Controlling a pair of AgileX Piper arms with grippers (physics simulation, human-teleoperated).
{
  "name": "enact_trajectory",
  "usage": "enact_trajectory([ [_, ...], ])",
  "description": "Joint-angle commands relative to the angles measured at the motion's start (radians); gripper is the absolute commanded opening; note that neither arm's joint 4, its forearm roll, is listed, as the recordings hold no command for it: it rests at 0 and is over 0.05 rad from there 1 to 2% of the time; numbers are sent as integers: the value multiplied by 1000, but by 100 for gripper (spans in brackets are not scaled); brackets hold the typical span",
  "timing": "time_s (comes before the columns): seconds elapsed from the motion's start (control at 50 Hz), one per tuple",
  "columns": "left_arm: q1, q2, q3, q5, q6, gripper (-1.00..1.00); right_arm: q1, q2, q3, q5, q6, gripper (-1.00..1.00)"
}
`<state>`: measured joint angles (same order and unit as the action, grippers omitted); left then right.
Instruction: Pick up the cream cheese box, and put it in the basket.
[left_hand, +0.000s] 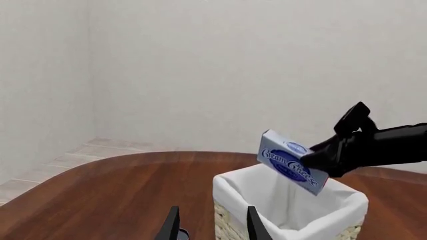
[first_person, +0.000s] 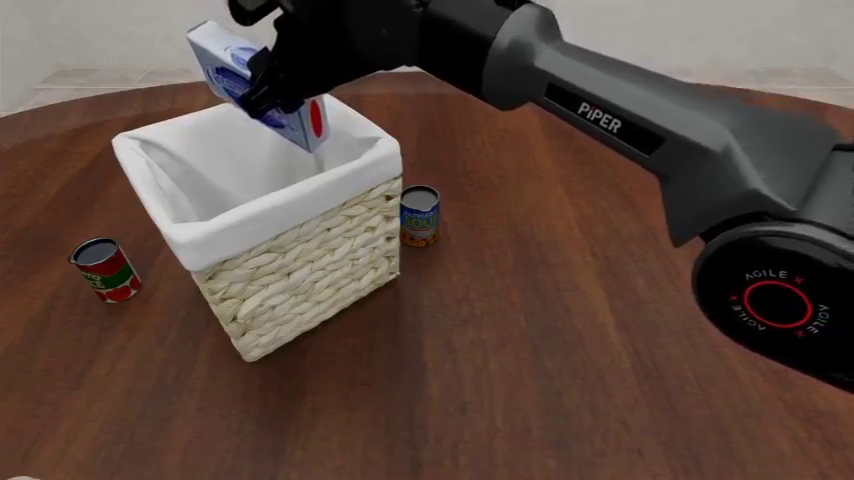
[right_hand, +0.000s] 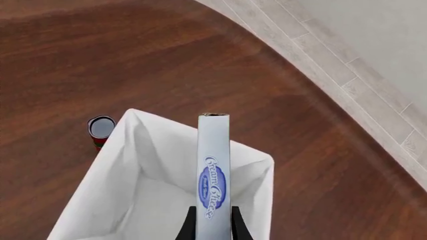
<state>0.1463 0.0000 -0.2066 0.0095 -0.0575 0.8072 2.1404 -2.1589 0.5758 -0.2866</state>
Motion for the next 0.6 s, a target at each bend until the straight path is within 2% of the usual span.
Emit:
enact_trajectory([
  [0.02, 4, 0, -10, 5, -5, 100, 4, -2, -7, -2, 18, -100],
  [0.6, 7, 0, -30, 17, -13, 100, 19, -3, 19, -11, 29, -100],
])
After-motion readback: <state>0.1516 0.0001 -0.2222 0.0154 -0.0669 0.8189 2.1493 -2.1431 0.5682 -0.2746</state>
